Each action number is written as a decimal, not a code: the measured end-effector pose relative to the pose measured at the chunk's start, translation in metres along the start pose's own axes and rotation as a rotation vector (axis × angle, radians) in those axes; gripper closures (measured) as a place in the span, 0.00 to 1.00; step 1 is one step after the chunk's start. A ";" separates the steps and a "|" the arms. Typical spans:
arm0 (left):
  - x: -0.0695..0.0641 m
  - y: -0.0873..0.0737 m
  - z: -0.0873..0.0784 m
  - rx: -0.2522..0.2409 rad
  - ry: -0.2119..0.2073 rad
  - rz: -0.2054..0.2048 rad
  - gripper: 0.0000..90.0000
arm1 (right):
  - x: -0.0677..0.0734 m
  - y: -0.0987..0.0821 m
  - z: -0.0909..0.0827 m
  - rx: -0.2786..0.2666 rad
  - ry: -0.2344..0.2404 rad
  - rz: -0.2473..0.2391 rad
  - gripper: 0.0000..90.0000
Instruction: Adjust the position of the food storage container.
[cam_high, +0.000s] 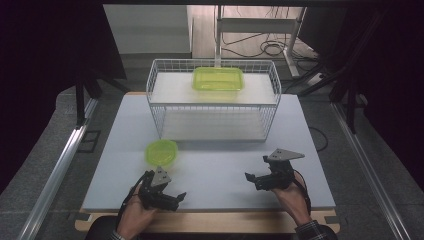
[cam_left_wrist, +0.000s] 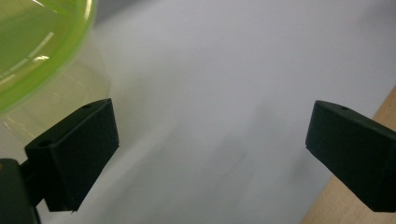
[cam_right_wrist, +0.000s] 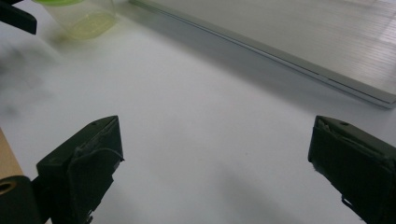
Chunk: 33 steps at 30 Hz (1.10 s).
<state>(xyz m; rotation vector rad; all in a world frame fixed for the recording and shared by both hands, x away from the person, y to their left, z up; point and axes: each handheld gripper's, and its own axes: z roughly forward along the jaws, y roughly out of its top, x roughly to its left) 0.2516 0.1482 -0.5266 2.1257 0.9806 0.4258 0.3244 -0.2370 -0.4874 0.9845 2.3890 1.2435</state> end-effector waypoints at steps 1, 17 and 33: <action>0.001 0.000 0.000 -0.008 -0.004 -0.007 0.03 | 0.000 -0.001 0.001 0.002 0.000 -0.002 0.03; 0.012 0.013 -0.013 0.007 -0.036 0.010 0.05 | -0.001 -0.007 0.007 0.054 -0.011 -0.013 0.04; 0.056 0.038 -0.031 -0.025 0.007 -0.066 0.44 | -0.002 -0.009 0.009 0.066 -0.011 -0.014 0.05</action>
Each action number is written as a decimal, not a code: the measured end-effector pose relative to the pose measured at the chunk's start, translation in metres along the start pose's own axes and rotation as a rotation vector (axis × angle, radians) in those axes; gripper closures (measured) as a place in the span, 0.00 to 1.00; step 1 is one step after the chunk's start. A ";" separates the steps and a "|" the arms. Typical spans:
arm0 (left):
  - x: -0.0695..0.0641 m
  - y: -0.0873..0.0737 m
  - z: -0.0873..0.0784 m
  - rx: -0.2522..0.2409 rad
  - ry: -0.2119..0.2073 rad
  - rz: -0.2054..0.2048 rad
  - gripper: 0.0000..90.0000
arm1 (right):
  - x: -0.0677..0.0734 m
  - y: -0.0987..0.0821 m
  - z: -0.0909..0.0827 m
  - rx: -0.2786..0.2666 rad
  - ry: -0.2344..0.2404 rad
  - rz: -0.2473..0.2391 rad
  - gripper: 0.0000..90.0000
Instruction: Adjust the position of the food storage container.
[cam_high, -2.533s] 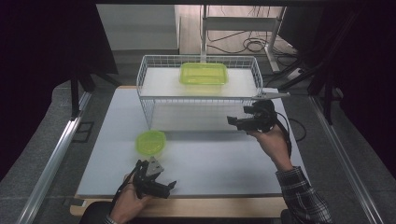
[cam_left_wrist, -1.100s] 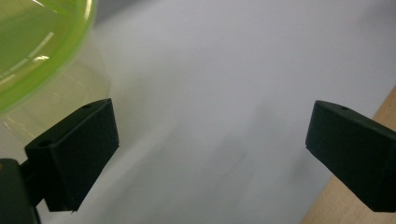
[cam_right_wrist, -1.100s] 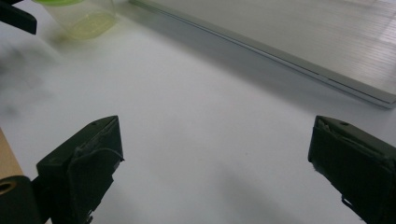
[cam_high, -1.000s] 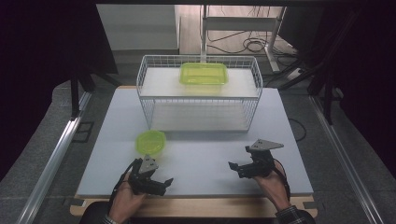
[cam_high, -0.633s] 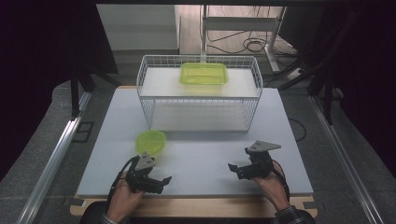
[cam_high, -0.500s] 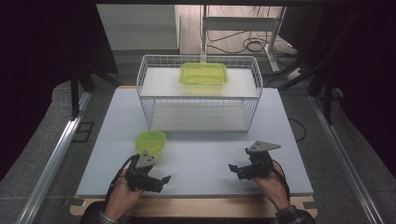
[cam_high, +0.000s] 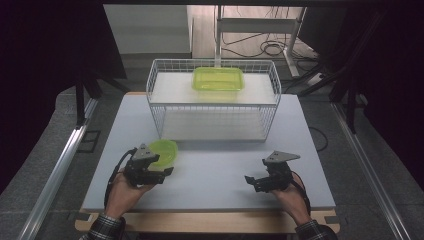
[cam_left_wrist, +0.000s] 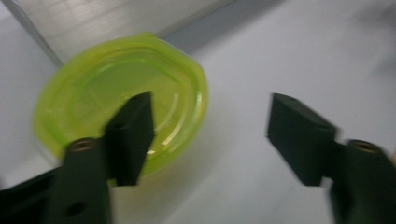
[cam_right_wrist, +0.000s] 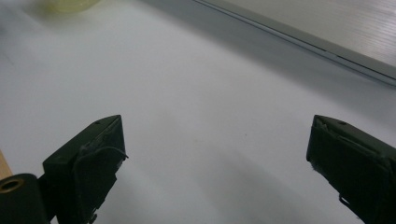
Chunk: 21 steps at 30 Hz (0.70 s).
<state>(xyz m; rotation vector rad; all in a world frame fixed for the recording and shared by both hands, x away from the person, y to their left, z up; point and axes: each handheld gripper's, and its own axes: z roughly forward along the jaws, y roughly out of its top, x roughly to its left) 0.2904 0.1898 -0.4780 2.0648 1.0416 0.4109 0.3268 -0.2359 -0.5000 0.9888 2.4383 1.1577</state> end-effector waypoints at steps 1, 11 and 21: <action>0.003 0.001 -0.001 -0.001 0.003 0.006 0.52 | 0.000 0.000 0.000 0.003 0.000 -0.003 0.05; 0.040 0.011 0.001 -0.005 0.119 -0.014 1.00 | -0.001 -0.001 0.002 0.011 -0.012 -0.012 0.06; 0.069 0.010 0.015 -0.016 0.156 -0.065 1.00 | -0.004 -0.002 0.004 0.021 -0.019 -0.009 0.07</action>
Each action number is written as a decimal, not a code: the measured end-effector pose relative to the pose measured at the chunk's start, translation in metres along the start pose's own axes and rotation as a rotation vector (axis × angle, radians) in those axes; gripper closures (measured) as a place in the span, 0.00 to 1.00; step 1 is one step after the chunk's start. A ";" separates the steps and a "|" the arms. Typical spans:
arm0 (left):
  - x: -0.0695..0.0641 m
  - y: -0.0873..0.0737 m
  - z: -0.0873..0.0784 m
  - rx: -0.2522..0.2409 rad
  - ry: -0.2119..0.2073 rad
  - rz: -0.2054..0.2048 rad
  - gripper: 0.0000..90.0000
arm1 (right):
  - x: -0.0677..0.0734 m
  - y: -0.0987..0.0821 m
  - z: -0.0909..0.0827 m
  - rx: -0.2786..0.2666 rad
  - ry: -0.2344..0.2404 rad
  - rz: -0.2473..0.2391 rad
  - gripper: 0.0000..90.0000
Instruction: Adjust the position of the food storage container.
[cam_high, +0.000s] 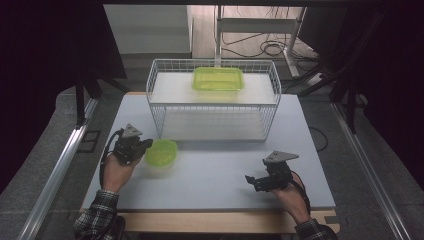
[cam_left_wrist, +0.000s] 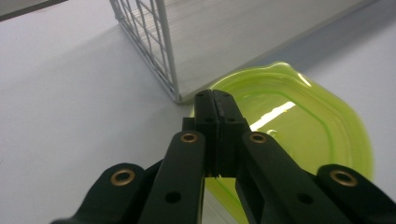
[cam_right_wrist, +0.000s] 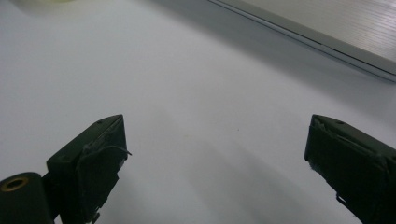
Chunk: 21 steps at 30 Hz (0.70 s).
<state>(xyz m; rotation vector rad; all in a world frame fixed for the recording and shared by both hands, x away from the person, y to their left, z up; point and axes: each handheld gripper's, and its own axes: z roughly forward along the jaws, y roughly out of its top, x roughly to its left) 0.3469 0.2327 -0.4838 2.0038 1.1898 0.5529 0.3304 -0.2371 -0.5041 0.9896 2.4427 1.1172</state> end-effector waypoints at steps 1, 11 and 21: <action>0.001 -0.001 0.001 0.000 0.007 -0.001 1.00 | 0.000 0.000 0.000 0.000 -0.001 0.001 0.07; 0.014 -0.011 0.010 -0.002 0.039 -0.044 1.00 | -0.002 -0.001 0.001 0.001 -0.002 0.004 0.07; 0.011 -0.015 0.015 0.022 0.046 -0.034 1.00 | -0.001 0.000 0.003 0.011 0.003 0.004 0.08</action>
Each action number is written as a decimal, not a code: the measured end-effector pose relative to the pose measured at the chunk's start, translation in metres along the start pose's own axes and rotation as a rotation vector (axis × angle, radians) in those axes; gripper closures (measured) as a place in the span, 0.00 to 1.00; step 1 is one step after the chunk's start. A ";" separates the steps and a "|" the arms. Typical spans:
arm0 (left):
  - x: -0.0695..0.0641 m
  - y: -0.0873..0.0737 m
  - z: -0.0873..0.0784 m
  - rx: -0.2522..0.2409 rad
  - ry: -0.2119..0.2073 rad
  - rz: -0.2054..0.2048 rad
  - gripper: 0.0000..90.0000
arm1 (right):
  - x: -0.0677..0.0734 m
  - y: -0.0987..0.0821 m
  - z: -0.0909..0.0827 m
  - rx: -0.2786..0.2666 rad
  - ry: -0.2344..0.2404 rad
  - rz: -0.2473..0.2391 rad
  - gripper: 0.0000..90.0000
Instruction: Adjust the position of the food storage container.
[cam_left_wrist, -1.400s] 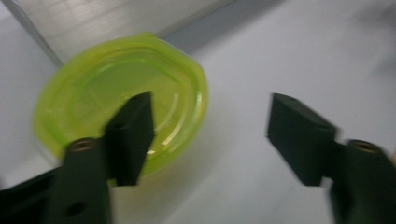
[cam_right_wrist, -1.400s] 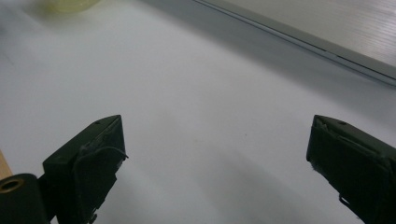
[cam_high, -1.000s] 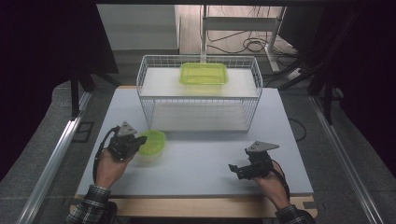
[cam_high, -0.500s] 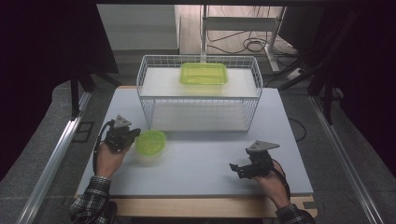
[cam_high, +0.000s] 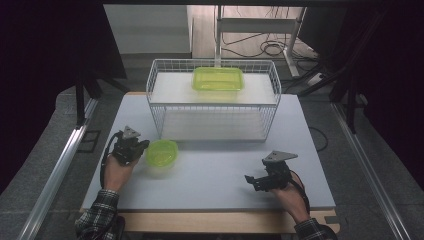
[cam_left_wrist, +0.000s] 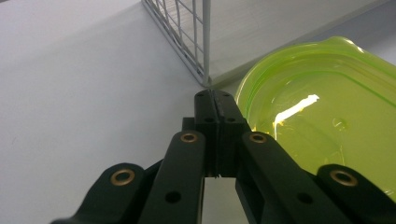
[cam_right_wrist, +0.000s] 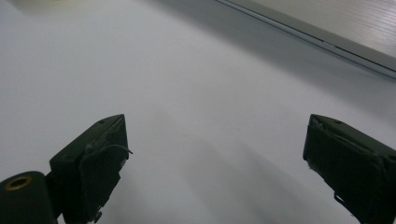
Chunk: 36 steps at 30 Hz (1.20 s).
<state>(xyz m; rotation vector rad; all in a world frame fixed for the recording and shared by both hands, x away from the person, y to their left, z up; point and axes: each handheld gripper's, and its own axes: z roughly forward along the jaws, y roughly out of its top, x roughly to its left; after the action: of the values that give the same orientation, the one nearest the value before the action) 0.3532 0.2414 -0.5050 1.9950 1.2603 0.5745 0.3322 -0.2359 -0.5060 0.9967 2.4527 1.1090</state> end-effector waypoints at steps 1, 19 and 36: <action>0.000 0.000 0.000 0.001 -0.004 -0.001 1.00 | 0.000 0.000 0.000 0.000 0.000 -0.001 0.08; -0.030 -0.001 0.000 0.009 -0.066 0.022 1.00 | 0.001 -0.001 0.001 0.003 0.005 -0.008 0.08; -0.089 0.007 0.001 0.035 -0.132 0.085 1.00 | 0.000 -0.002 0.003 0.018 0.009 -0.003 0.08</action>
<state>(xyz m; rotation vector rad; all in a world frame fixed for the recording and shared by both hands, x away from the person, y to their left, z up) 0.3200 0.1591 -0.4998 2.0872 1.1172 0.4554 0.3328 -0.2350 -0.5098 0.9948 2.4746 1.0954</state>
